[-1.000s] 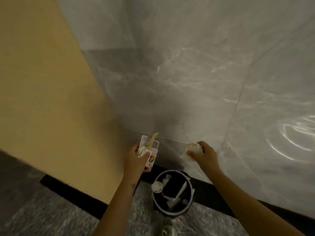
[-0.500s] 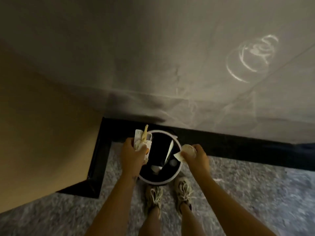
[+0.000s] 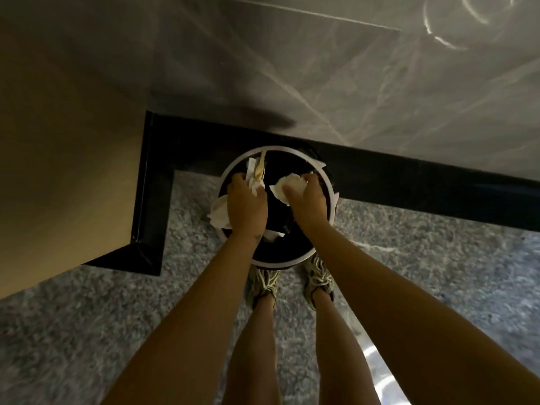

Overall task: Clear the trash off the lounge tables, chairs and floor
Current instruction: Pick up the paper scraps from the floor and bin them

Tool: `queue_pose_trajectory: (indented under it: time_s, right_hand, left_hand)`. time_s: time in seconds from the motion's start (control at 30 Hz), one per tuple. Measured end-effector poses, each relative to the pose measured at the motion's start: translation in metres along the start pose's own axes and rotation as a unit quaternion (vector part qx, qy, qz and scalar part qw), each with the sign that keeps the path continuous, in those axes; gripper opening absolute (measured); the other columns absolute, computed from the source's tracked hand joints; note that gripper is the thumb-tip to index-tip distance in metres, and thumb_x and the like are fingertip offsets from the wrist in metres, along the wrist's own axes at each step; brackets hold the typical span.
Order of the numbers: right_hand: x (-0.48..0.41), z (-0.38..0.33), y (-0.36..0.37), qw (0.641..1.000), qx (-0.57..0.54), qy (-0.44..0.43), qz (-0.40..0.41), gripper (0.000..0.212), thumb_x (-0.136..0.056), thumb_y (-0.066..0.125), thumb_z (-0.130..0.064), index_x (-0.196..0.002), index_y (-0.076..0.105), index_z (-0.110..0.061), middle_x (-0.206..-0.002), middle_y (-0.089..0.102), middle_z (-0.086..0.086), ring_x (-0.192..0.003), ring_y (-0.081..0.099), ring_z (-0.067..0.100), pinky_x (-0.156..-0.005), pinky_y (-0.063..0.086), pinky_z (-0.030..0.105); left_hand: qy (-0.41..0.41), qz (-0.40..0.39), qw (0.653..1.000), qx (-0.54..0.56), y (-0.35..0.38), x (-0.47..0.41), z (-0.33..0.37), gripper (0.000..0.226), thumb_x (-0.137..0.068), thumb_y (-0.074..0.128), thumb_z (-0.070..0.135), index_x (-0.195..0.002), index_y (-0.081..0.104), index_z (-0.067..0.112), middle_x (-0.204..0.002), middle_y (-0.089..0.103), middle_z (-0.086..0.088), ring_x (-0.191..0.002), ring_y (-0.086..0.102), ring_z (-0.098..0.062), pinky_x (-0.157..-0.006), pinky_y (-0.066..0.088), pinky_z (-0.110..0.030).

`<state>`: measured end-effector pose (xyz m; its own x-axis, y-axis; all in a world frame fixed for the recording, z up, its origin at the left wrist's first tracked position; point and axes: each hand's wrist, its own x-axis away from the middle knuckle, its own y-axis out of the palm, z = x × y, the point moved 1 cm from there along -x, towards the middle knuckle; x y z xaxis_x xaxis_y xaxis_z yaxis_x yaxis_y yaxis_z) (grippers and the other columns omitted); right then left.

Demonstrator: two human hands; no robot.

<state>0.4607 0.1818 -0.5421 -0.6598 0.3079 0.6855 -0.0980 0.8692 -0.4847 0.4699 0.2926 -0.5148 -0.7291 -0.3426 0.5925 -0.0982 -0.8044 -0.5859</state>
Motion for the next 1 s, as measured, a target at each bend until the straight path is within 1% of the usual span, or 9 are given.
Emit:
queue_pose_trajectory:
  time_s: [0.1, 0.2, 0.33, 0.47, 0.57, 0.67, 0.77, 0.87, 1.0]
  right_hand:
    - [-0.001, -0.001, 0.007, 0.998, 0.057, -0.011, -0.029, 0.047, -0.084, 0.063, -0.035, -0.122, 0.045, -0.013, -0.117, 0.057, 0.01, -0.107, 0.054, 0.028, -0.086, 0.047, 0.042]
    - [0.0, -0.001, 0.007, 0.997, 0.059, -0.015, -0.046, 0.049, -0.084, 0.065, -0.033, -0.123, 0.045, -0.012, -0.117, 0.057, 0.011, -0.105, 0.055, 0.029, -0.079, 0.046, 0.036]
    - [0.001, -0.003, 0.002, 0.998, 0.05, -0.039, -0.002, 0.042, -0.08, 0.069, -0.03, -0.115, 0.052, -0.014, -0.11, 0.059, 0.008, -0.099, 0.058, 0.023, -0.077, 0.049, 0.033]
    - [0.001, -0.003, 0.0, 0.999, -0.007, -0.022, 0.025, 0.023, -0.079, 0.07, -0.019, -0.09, 0.05, -0.02, -0.086, 0.061, 0.002, -0.066, 0.053, 0.004, -0.049, 0.038, 0.011]
    - [0.003, -0.007, 0.001, 0.999, -0.001, -0.03, 0.018, 0.026, -0.078, 0.072, -0.013, -0.094, 0.053, -0.011, -0.086, 0.061, 0.005, -0.07, 0.055, 0.011, -0.059, 0.043, 0.014]
    - [0.01, -0.009, 0.001, 1.0, -0.001, -0.028, 0.012, 0.03, -0.08, 0.071, -0.013, -0.103, 0.053, -0.009, -0.092, 0.062, 0.005, -0.081, 0.057, 0.015, -0.067, 0.045, 0.022]
    - [0.022, -0.016, -0.006, 0.998, -0.012, -0.048, 0.024, 0.023, -0.085, 0.065, -0.021, -0.103, 0.054, -0.01, -0.092, 0.063, 0.003, -0.08, 0.059, 0.014, -0.067, 0.046, 0.023]
    - [0.043, -0.036, -0.025, 0.993, -0.042, -0.105, 0.029, 0.018, -0.088, 0.061, -0.023, -0.102, 0.057, -0.012, -0.085, 0.06, -0.005, -0.069, 0.055, 0.002, -0.059, 0.043, 0.007]
    - [0.077, -0.071, -0.069, 0.979, -0.068, -0.187, 0.033, 0.011, -0.09, 0.057, -0.019, -0.1, 0.059, -0.016, -0.083, 0.058, -0.01, -0.07, 0.054, -0.003, -0.058, 0.041, 0.001]
  left_hand:
    - [-0.014, -0.034, 0.999, -0.022, 0.008, -0.003, 0.0, 0.045, -0.094, 0.051, 0.016, -0.135, 0.039, 0.004, -0.132, 0.048, -0.017, -0.115, 0.051, -0.032, -0.087, 0.042, -0.034]
    - [-0.016, -0.06, 0.998, -0.022, 0.012, -0.005, 0.0, 0.042, -0.094, 0.051, 0.02, -0.132, 0.043, 0.003, -0.129, 0.054, -0.016, -0.115, 0.053, -0.029, -0.087, 0.042, -0.029]
    - [-0.01, -0.071, 0.997, -0.024, 0.012, -0.008, 0.005, 0.043, -0.094, 0.051, 0.026, -0.132, 0.046, 0.008, -0.128, 0.055, -0.013, -0.114, 0.055, -0.027, -0.096, 0.044, -0.039]
    - [0.008, -0.049, 0.998, -0.024, 0.007, -0.007, 0.004, 0.036, -0.094, 0.05, 0.023, -0.122, 0.054, 0.001, -0.118, 0.06, -0.017, -0.107, 0.058, -0.03, -0.089, 0.046, -0.04]
    - [0.006, -0.047, 0.999, -0.003, 0.004, -0.006, 0.002, 0.037, -0.094, 0.05, 0.03, -0.116, 0.057, 0.001, -0.112, 0.062, -0.017, -0.102, 0.059, -0.03, -0.08, 0.047, -0.034]
    - [0.022, -0.032, 0.999, 0.006, -0.003, 0.002, 0.001, 0.03, -0.092, 0.054, 0.021, -0.117, 0.057, 0.005, -0.113, 0.062, -0.012, -0.103, 0.059, -0.023, -0.072, 0.04, -0.019]
    - [0.064, -0.043, 0.996, 0.037, -0.014, 0.016, 0.01, 0.029, -0.089, 0.059, 0.019, -0.116, 0.057, 0.008, -0.113, 0.061, -0.003, -0.102, 0.057, -0.015, -0.076, 0.042, -0.016]
    - [0.135, -0.07, 0.988, 0.029, -0.034, 0.03, 0.035, 0.025, -0.089, 0.06, 0.026, -0.112, 0.059, 0.015, -0.101, 0.057, 0.009, -0.09, 0.053, -0.004, -0.066, 0.041, -0.005]
    - [0.247, -0.075, 0.966, -0.017, -0.072, 0.052, 0.081, 0.031, -0.086, 0.062, 0.024, -0.115, 0.058, 0.017, -0.115, 0.059, -0.004, -0.103, 0.056, -0.015, -0.084, 0.045, -0.027]
